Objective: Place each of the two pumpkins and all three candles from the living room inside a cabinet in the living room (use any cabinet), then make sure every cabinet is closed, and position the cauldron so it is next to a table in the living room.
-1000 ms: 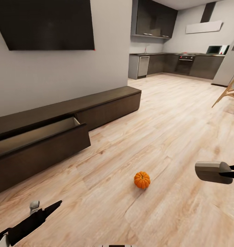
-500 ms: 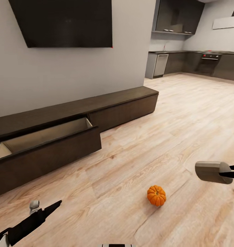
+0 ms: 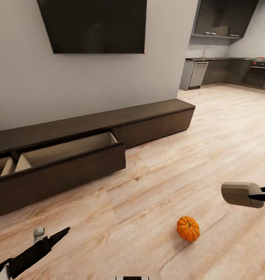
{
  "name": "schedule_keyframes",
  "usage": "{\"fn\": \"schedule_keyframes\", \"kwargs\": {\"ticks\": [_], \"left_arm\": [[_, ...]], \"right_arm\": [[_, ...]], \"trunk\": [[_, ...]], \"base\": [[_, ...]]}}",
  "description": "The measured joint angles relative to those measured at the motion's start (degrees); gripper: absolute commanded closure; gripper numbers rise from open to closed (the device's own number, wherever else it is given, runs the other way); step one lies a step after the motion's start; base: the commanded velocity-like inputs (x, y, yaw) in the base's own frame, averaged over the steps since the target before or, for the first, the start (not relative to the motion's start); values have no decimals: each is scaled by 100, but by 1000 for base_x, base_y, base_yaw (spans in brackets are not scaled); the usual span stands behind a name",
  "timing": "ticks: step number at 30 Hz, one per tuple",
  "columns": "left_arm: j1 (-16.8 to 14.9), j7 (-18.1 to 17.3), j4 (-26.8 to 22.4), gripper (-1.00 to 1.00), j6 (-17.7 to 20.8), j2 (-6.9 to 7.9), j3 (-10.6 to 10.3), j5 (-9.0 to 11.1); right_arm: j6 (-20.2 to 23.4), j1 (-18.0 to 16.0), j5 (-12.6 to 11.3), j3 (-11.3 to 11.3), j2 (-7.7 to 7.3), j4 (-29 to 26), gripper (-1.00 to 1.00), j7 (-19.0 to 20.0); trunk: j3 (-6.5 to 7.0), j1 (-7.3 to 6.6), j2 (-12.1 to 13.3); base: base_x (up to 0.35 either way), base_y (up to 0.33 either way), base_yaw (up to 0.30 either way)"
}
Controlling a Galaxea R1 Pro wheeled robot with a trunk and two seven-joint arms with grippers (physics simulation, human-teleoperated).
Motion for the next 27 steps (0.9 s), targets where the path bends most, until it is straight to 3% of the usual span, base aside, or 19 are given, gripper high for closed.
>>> {"fn": "schedule_keyframes", "kwargs": {"ticks": [27], "left_arm": [[0, 44, 0, -100, 0, -9, 0, 0]], "right_arm": [[-2, 1, 3, 1, 0, -1, 100, -2]], "trunk": [[0, 0, 0]], "base": [[0, 0, 292]]}}
